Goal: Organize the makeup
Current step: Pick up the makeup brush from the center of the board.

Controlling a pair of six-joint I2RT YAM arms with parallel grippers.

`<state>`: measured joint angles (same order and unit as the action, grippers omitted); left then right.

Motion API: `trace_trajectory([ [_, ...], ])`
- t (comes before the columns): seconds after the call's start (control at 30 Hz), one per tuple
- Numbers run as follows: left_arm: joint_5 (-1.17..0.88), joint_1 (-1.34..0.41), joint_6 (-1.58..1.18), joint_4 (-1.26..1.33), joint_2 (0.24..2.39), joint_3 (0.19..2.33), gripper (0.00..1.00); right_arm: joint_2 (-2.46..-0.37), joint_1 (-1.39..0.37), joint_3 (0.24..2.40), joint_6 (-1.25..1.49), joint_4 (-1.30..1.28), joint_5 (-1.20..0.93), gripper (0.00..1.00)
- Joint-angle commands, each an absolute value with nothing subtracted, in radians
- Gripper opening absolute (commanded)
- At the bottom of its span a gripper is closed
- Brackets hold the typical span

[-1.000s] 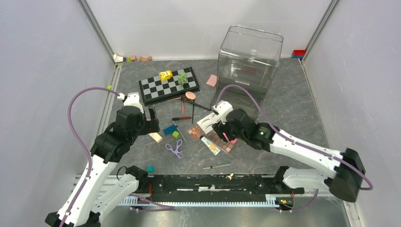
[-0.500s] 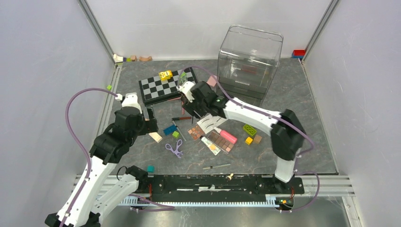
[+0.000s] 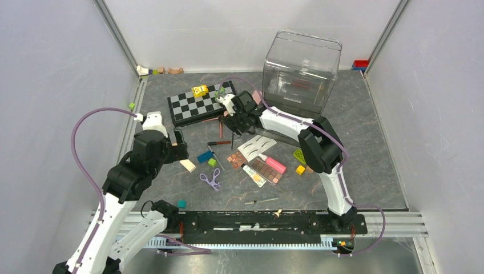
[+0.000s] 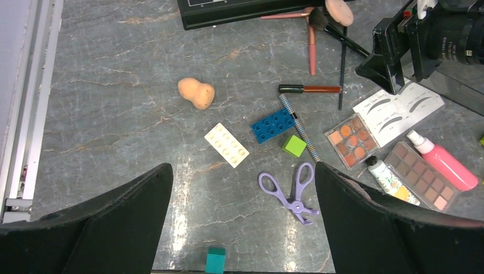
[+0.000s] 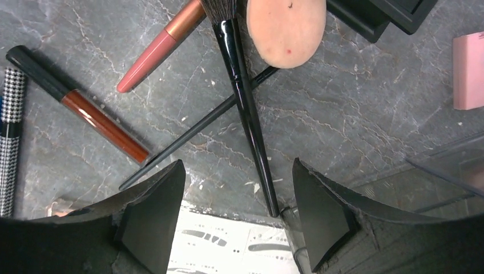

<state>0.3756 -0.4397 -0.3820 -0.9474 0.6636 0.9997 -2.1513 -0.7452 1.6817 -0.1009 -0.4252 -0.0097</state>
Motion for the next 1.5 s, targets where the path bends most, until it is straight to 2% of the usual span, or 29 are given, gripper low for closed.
trace_trajectory([
  [0.0, 0.419, -0.436, -0.324, -0.915, 0.683, 1.005, 1.0, -2.186, -0.743, 1.74, -0.063, -0.342, -0.041, 0.76],
  [0.2, 0.422, -0.436, -0.321, -0.883, 0.664, 0.969, 1.0, -2.248, -0.732, 1.798, -0.038, -0.31, -0.057, 0.73],
  [0.4, 0.422, -0.436, -0.316, -0.874, 0.646, 0.96, 1.0, -2.309, -0.73, 1.839, -0.025, -0.302, -0.04, 0.66],
  [0.63, 0.43, -0.437, -0.316, -0.874, 0.64, 0.957, 1.0, -2.338, -0.73, 1.834, -0.016, -0.286, -0.06, 0.47],
  [0.8, 0.43, -0.436, -0.314, -0.871, 0.639, 0.956, 1.0, -2.319, -0.73, 1.804, -0.002, -0.259, -0.106, 0.25],
  [0.9, 0.43, -0.436, -0.314, -0.871, 0.639, 0.956, 1.0, -2.286, -0.736, 1.774, 0.046, -0.232, -0.127, 0.19],
  [1.07, 0.427, -0.436, -0.313, -0.87, 0.64, 0.954, 1.0, -2.211, -0.752, 1.725, 0.056, -0.206, -0.119, 0.15],
  [1.47, 0.424, -0.433, -0.311, -0.868, 0.643, 0.954, 1.0, -1.997, -0.773, 1.583, 0.008, -0.216, -0.079, 0.16],
])
